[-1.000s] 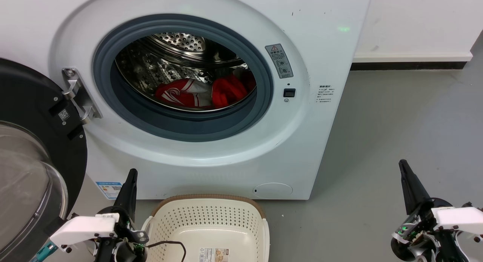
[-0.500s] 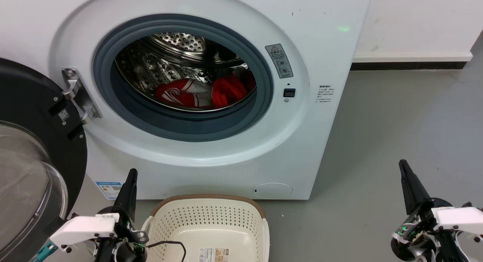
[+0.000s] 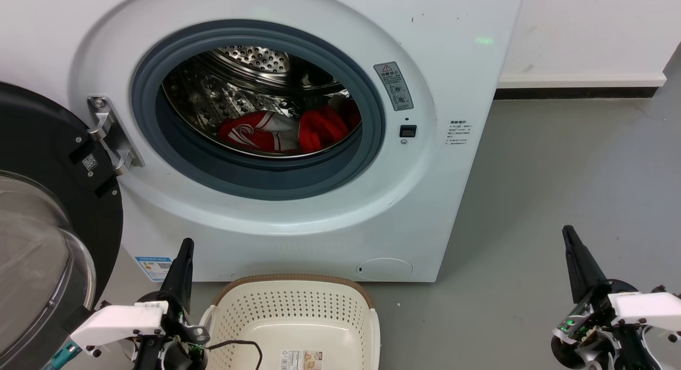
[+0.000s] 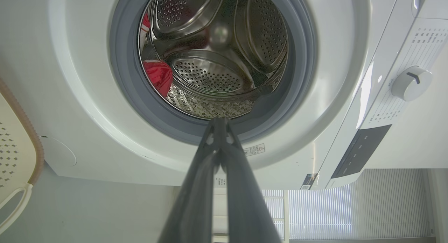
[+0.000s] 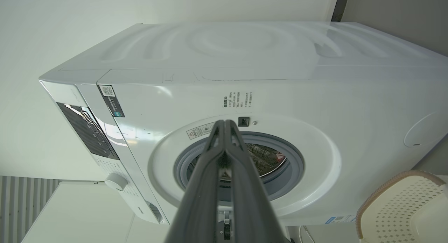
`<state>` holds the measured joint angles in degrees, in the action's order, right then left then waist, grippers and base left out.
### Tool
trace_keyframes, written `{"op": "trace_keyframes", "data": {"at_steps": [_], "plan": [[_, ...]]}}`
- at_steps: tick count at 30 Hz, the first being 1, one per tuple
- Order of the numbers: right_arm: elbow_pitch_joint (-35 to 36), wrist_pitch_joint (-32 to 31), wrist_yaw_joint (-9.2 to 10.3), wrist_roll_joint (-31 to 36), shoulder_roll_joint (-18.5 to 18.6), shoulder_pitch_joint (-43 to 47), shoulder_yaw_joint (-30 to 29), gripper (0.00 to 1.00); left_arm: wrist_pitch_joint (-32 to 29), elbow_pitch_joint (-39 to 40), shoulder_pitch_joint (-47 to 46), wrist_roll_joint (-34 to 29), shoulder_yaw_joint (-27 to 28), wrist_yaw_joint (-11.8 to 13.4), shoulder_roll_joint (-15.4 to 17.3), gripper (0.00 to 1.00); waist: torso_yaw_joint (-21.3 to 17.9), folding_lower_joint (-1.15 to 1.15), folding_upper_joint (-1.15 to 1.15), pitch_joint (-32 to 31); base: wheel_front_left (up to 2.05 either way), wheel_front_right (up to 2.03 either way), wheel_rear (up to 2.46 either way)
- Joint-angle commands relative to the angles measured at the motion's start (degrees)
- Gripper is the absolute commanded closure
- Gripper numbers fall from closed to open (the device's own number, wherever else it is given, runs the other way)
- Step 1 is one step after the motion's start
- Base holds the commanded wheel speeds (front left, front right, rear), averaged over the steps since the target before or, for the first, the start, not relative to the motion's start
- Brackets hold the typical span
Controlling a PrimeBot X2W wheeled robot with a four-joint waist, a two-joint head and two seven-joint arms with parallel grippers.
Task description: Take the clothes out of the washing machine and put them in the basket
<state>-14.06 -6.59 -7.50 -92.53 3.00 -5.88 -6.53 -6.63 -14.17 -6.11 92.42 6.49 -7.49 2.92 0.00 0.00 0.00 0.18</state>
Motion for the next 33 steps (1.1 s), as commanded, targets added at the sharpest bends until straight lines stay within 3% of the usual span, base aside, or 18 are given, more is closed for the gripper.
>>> {"op": "trace_keyframes", "data": {"at_steps": [1,10,11,12,13,26,33], "plan": [[-0.1,0.0,0.02,0.3,-0.2,-0.7,0.0,1.0,0.0,0.1,-0.3,0.0,0.1,-0.1,-0.1,1.0,0.0,0.0,0.0,0.0,0.0,0.0,0.0],[-0.1,0.0,0.02,0.3,-0.2,-0.7,0.0,1.0,0.0,0.1,-0.3,0.0,0.1,-0.1,-0.1,1.0,0.0,0.0,0.0,0.0,0.0,0.0,0.0],[0.0,0.0,0.0,0.0,0.0,0.0,0.0,0.0,0.0,0.0,0.0,0.0,0.0,0.0,0.0,0.0,0.0,0.0,0.0,0.0,0.0,0.0,0.0],[-0.3,0.1,0.0,0.0,0.0,0.2,0.1,1.0,0.1,-0.4,0.2,0.0,-0.1,0.0,0.0,1.0,0.0,0.0,0.0,0.0,0.0,0.0,0.0],[-0.9,0.1,0.01,0.0,0.0,0.6,0.1,0.0,0.1,-0.9,0.6,0.0,-0.2,0.0,-0.1,0.0,0.0,0.0,0.0,0.0,0.0,0.0,0.0],[0.2,3.4,0.01,2.8,0.0,2.5,0.9,0.0,3.4,-0.9,2.3,-2.5,-0.5,0.0,-0.1,0.0,0.0,0.0,0.0,0.1,0.0,0.0,0.0],[-0.3,5.2,0.01,7.3,-0.1,2.7,0.2,0.0,5.2,-1.4,2.1,-6.8,0.9,0.0,-0.1,0.0,-0.1,0.0,0.0,0.2,0.0,0.0,0.0]]}}
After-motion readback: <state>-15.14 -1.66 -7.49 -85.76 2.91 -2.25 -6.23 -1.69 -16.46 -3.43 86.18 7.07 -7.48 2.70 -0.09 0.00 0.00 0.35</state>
